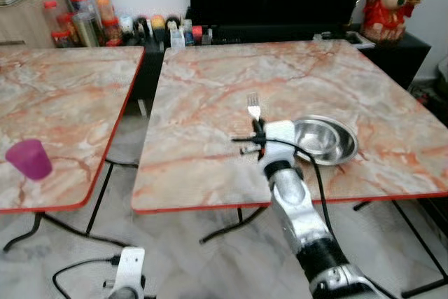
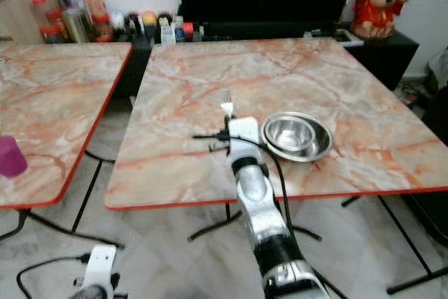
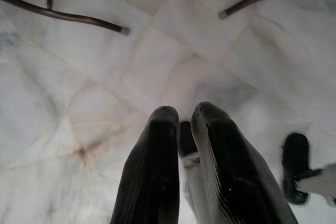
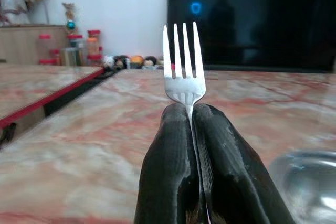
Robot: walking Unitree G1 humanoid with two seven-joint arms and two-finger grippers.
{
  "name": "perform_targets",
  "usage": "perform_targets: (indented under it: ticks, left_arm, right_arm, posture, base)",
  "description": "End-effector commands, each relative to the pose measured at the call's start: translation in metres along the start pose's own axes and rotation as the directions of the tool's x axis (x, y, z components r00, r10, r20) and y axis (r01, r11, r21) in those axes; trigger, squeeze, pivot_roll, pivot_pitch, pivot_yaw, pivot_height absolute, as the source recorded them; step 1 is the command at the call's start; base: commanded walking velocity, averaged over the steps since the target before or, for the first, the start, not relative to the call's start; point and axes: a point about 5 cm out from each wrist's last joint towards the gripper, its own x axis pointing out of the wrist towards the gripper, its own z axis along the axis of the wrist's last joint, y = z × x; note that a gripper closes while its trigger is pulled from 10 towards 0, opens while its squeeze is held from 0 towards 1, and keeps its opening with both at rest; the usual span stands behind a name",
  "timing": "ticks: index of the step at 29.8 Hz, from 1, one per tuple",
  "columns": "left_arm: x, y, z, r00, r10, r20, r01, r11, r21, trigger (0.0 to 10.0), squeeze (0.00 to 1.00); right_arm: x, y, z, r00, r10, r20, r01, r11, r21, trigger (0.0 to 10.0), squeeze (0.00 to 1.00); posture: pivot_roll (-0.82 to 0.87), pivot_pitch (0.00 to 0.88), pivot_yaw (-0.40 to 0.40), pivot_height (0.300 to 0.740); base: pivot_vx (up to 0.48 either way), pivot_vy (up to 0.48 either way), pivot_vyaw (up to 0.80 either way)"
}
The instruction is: Setting the table
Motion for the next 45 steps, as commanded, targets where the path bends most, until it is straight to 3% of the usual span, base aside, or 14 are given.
perform_targets:
  ticks: [1,31,45]
  left_arm:
    - [-0.0003,0.0033,-0.0014,1.000,0.010,-0.007,-0.010,1.000,-0.003,10.0,0.00]
    - [-0.0007,0.0003,-0.0033,1.000,0.006,-0.011,-0.006,1.000,-0.012,10.0,0.00]
    - [-0.0006,0.0006,-0.0014,1.000,0.005,0.006,-0.005,1.000,-0.031,10.0,0.00]
  right_arm:
    - [0.0021,-0.0006,0.0051,1.000,-0.005,0.014,0.005,1.000,0.003,10.0,0.00]
    - [0.0010,-0.0021,0.0053,1.000,-0.009,0.009,0.009,1.000,0.002,10.0,0.00]
    - [0.0004,-0.0009,0.0038,1.000,-0.014,0.000,0.014,1.000,0.009,10.0,0.00]
  posture:
    - [-0.06,0.000,0.008,0.740]
    - [-0.07,0.000,0.005,0.740]
    - [-0.07,0.000,0.006,0.740]
  base:
    - [0.000,-0.281,0.00]
    - [0.212,-0.278,0.00]
    - [0.000,0.000,0.00]
